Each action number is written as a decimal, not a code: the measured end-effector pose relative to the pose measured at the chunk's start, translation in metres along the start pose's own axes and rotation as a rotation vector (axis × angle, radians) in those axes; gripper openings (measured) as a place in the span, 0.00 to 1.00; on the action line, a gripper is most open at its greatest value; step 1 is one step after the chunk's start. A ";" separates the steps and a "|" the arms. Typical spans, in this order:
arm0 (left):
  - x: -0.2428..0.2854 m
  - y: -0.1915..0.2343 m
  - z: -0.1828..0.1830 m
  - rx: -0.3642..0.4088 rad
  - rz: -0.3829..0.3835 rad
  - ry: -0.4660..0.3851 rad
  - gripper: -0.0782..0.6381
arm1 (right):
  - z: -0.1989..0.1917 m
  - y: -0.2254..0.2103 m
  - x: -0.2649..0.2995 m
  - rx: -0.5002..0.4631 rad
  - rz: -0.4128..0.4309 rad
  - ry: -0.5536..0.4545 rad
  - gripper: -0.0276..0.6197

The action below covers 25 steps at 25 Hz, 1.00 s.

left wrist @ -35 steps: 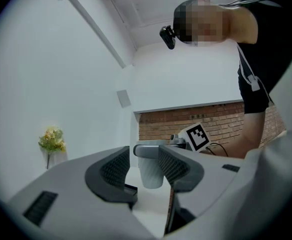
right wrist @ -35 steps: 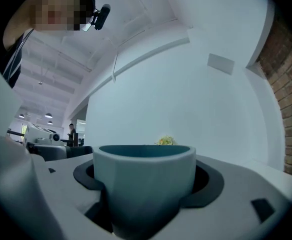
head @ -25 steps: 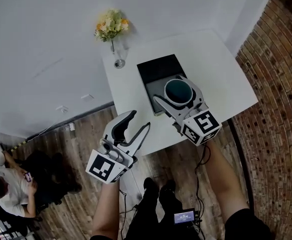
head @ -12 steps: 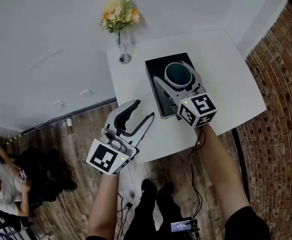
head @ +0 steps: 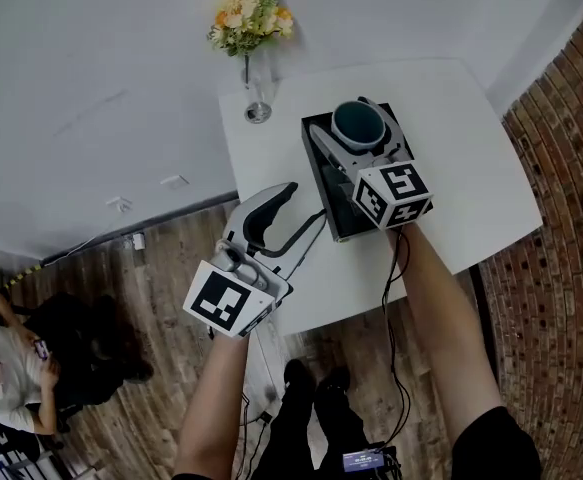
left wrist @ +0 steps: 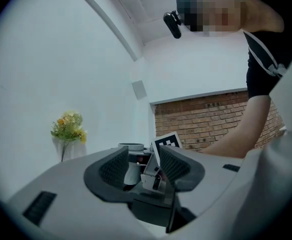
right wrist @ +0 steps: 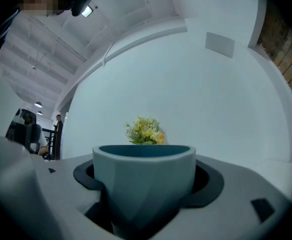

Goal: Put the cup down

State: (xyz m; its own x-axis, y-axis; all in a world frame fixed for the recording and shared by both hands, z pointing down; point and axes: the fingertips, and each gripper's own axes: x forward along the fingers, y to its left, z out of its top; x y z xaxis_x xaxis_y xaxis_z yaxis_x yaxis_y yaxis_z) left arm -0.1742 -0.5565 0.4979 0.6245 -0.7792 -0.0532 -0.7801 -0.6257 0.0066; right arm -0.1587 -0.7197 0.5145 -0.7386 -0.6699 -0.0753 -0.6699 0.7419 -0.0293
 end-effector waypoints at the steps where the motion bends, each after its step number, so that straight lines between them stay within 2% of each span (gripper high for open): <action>1: 0.001 0.002 0.000 0.001 0.001 -0.002 0.37 | -0.001 -0.002 0.003 0.001 -0.005 -0.005 0.68; 7: 0.004 0.011 0.004 -0.018 0.015 -0.042 0.37 | -0.007 -0.013 0.023 -0.011 -0.030 -0.011 0.68; 18: -0.009 0.013 -0.019 -0.027 0.013 0.014 0.37 | -0.025 -0.017 0.047 -0.035 -0.040 0.003 0.68; 25: -0.010 0.009 -0.021 -0.040 0.015 0.004 0.37 | -0.026 -0.017 0.052 -0.044 -0.037 -0.006 0.68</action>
State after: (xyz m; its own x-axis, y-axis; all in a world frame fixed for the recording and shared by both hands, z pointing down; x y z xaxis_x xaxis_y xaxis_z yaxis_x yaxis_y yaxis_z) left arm -0.1869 -0.5555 0.5197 0.6129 -0.7887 -0.0483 -0.7873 -0.6147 0.0472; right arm -0.1877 -0.7672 0.5372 -0.7126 -0.6968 -0.0808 -0.6997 0.7143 0.0114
